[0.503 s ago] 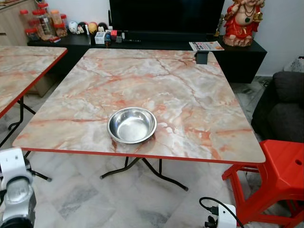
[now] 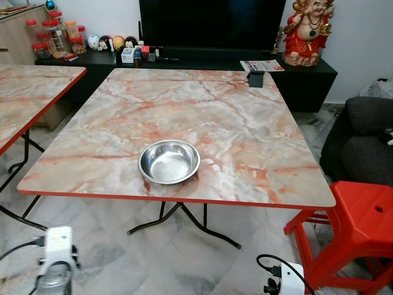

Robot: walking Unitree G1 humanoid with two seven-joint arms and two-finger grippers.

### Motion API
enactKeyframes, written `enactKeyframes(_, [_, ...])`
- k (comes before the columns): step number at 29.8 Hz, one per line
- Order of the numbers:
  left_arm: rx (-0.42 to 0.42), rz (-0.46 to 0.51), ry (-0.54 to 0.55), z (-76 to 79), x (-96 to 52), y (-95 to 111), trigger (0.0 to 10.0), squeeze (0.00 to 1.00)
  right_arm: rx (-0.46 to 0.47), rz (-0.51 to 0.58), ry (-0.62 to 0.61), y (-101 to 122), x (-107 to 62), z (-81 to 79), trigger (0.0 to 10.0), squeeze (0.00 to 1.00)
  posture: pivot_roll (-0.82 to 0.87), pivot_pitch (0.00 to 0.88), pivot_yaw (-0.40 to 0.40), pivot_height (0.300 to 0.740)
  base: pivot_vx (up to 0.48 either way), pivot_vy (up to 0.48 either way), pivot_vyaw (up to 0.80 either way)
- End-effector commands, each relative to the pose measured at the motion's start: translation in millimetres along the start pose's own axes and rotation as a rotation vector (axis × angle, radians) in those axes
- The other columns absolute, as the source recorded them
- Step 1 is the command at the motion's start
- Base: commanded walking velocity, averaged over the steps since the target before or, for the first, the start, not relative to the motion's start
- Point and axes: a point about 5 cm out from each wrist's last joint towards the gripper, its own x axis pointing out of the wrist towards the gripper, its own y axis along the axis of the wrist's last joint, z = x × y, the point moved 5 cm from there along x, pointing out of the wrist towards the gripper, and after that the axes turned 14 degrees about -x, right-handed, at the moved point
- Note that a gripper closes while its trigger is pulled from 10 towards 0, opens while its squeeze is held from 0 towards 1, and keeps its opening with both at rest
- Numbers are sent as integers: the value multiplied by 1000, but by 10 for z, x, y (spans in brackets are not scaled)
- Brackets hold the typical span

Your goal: Setting the table

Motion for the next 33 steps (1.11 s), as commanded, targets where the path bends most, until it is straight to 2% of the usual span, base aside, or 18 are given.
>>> enactKeyframes(1, [34, -78, -111, 282, -17, -176, 10000, 0, 8, 0, -5, 9, 3, 5, 10000, 0, -3, 0, -4, 740, 0, 0, 0])
enactKeyframes(5, [-11, -109, -167, 509, -35, -254, 10000, 0, 11, 0, -7, 13, 5, 10, 10000, 0, -14, 0, 0, 740, 0, 0, 0])
enactKeyframes(8, [-2, -156, -195, 652, -70, -378, 10000, 0, 16, -1, -12, 10, 4, 20, 10000, 0, -24, 0, 4, 740, 0, 0, 0])
enactKeyframes(14, [16, -231, -197, 815, -124, -555, 10000, 0, 17, -9, -18, -11, 0, 28, 10000, 0, -29, 0, 8, 740, 0, 102, 0])
enactKeyframes(18, [-20, -235, -208, 884, -125, -541, 10000, 0, 23, -8, -20, -3, 3, 25, 10000, 0, -38, 0, 15, 740, 0, 437, 0])
enactKeyframes(27, [4, -253, -187, 816, -135, -595, 10000, 0, 28, -14, -31, -25, -3, 60, 10000, 0, -43, 0, 16, 740, 0, 456, 0])
enactKeyframes(31, [-4, -255, -184, 815, -137, -603, 10000, 0, 28, -14, -31, -18, 0, 61, 10000, 0, -40, 0, 14, 740, 0, 472, 0])
enactKeyframes(33, [19, -254, -193, 842, -139, -600, 10000, 0, 24, -12, -28, -7, 3, 49, 10000, 0, -40, 0, 16, 740, 0, 0, 0])
